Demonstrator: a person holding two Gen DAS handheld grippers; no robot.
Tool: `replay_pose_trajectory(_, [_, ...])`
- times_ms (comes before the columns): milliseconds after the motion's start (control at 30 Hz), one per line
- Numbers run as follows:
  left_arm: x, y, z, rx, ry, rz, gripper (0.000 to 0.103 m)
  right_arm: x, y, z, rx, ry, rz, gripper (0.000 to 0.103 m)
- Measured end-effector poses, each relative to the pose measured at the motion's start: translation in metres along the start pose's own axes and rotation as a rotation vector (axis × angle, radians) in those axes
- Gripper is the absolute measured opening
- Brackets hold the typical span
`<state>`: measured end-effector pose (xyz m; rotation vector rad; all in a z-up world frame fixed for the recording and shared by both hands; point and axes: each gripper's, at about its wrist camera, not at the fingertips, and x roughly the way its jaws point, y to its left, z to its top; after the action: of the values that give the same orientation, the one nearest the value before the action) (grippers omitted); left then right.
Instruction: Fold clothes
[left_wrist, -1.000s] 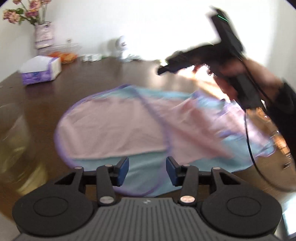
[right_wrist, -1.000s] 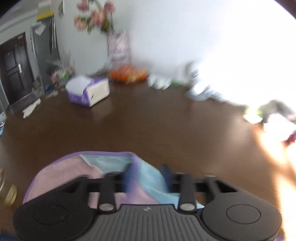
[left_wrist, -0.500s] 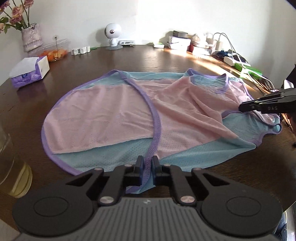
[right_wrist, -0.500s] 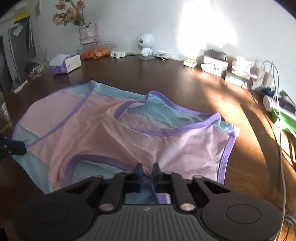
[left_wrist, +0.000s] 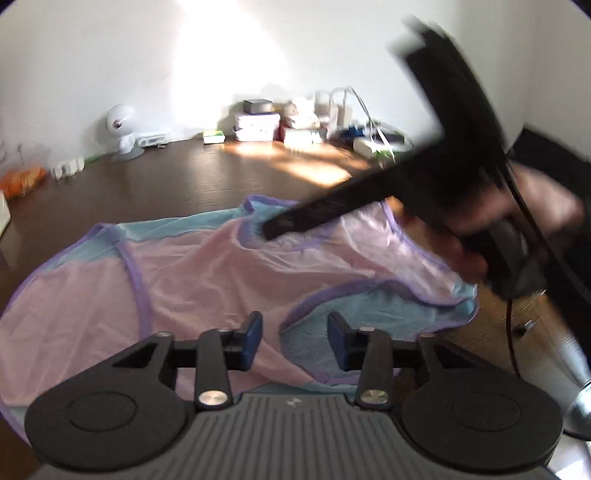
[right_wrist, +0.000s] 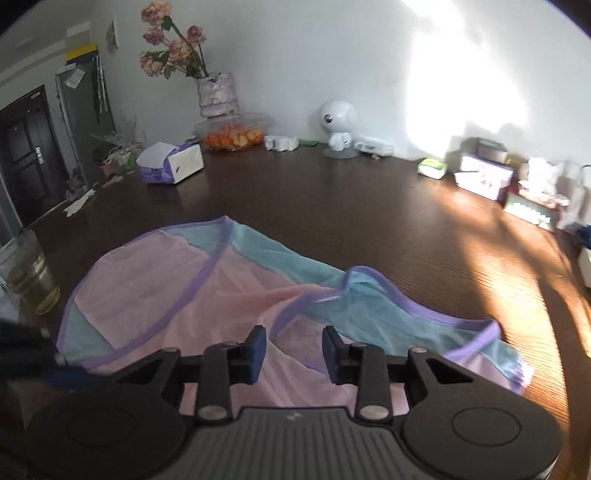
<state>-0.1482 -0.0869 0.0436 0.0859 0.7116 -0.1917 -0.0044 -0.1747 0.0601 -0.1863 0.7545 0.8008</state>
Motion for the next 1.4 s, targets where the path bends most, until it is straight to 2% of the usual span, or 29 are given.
replay_pose_trajectory(133, [0.017, -0.007, -0.007, -0.012, 0.020, 0.044, 0.031, 0.024, 0.003, 0.004, -0.068, 0.064, 0.083, 0.031])
replay_pose_trajectory(233, [0.023, -0.004, -0.007, -0.004, 0.014, 0.057, 0.028, 0.034, -0.004, -0.002, -0.057, 0.073, 0.094, 0.030])
replay_pose_trajectory(300, [0.026, 0.000, -0.007, -0.013, 0.024, 0.021, 0.013, 0.038, -0.005, -0.009, -0.035, 0.082, 0.088, 0.009])
replay_pose_trajectory(333, [0.026, 0.000, -0.006, -0.024, 0.028, -0.002, 0.011, 0.033, -0.008, -0.011, -0.022, 0.074, 0.085, 0.001])
replay_pose_trajectory(400, [0.027, 0.000, -0.006, -0.027, 0.022, -0.012, 0.007, 0.024, -0.014, -0.014, 0.003, 0.057, 0.080, 0.001])
replay_pose_trajectory(533, [0.032, -0.004, -0.004, -0.030, 0.024, -0.045, 0.006, 0.008, -0.021, -0.017, 0.035, 0.043, 0.065, 0.001])
replay_pose_trajectory(633, [0.032, -0.007, -0.004, -0.016, 0.014, -0.056, 0.005, 0.011, -0.021, -0.020, 0.023, 0.085, 0.022, 0.001])
replay_pose_trajectory(700, [0.026, -0.006, -0.005, -0.016, 0.014, -0.062, 0.010, 0.011, -0.023, -0.023, 0.024, 0.098, -0.014, 0.006])
replay_pose_trajectory(733, [0.022, -0.003, -0.006, -0.017, 0.013, -0.066, 0.014, 0.004, -0.023, -0.026, 0.030, 0.074, -0.021, 0.012])
replay_pose_trajectory(800, [0.015, 0.000, -0.006, -0.015, 0.011, -0.074, 0.043, -0.018, -0.016, -0.039, -0.040, 0.036, 0.017, 0.028])
replay_pose_trajectory(833, [0.012, 0.001, -0.006, -0.012, 0.010, -0.074, 0.044, -0.025, -0.011, -0.046, -0.079, 0.028, 0.037, 0.038])
replay_pose_trajectory(933, [0.013, -0.003, -0.006, 0.017, 0.014, -0.084, 0.043, -0.025, 0.000, -0.062, -0.139, 0.081, 0.016, 0.033])
replay_pose_trajectory(1000, [0.017, -0.006, -0.007, 0.023, 0.034, -0.096, 0.039, -0.025, -0.003, -0.068, -0.122, 0.091, -0.018, 0.026])
replay_pose_trajectory(1033, [0.020, -0.006, -0.008, 0.020, 0.042, -0.098, 0.037, -0.027, -0.006, -0.070, -0.101, 0.083, -0.021, 0.020])
replay_pose_trajectory(1067, [0.022, -0.006, -0.010, 0.015, 0.048, -0.100, 0.037, -0.030, -0.011, -0.071, -0.073, 0.078, -0.031, 0.007])
replay_pose_trajectory(1167, [0.025, -0.001, -0.013, -0.010, 0.070, -0.105, 0.037, -0.040, -0.024, -0.074, 0.011, 0.062, -0.061, 0.004])
replay_pose_trajectory(1300, [0.022, 0.002, -0.014, -0.017, 0.073, -0.105, 0.037, -0.057, -0.034, -0.077, 0.054, 0.017, -0.056, 0.004])
replay_pose_trajectory(1400, [0.019, -0.001, -0.015, 0.004, 0.083, -0.117, 0.037, -0.054, -0.030, -0.080, 0.039, 0.045, -0.058, 0.011])
